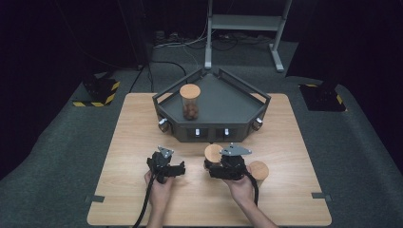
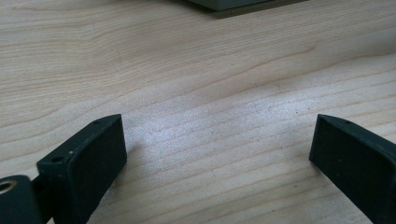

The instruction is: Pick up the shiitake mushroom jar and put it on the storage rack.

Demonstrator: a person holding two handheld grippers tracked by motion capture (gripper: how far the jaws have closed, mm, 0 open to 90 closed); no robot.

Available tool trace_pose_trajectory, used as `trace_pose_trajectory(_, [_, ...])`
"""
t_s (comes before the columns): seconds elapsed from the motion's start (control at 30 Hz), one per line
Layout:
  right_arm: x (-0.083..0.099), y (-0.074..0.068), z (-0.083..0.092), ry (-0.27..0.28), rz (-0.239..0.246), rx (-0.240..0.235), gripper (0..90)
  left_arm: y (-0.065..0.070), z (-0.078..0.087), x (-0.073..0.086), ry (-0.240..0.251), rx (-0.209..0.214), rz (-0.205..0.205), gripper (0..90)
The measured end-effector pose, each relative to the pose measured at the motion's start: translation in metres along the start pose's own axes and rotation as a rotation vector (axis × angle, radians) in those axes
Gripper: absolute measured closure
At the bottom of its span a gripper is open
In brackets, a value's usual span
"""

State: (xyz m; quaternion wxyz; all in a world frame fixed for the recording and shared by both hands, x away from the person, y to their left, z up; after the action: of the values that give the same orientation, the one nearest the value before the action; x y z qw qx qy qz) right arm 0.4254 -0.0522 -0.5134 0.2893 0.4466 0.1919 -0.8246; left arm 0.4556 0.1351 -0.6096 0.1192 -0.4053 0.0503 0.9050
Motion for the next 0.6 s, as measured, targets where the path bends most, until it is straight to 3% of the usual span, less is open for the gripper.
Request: trace_pose_trajectory(0.6, [-0.029, 0.012, 0.018, 0.027, -0.011, -0.012, 25.7, 0.0, 0.0, 0.0, 0.0, 0.0, 0.0, 3.9])
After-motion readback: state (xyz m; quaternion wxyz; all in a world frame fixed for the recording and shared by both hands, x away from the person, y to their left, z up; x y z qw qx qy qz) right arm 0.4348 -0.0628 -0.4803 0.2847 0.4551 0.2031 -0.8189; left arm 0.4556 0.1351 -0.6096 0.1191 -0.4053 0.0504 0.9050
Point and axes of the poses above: each handheld gripper's, and its own axes: z roughly backward along the jaws, x roughly out of its underside, y roughly to its right, the point moved 9 cm from there along -z, roughly forward along the jaws, and after that the axes turned 2 degrees about y, right-handed, at the moved point
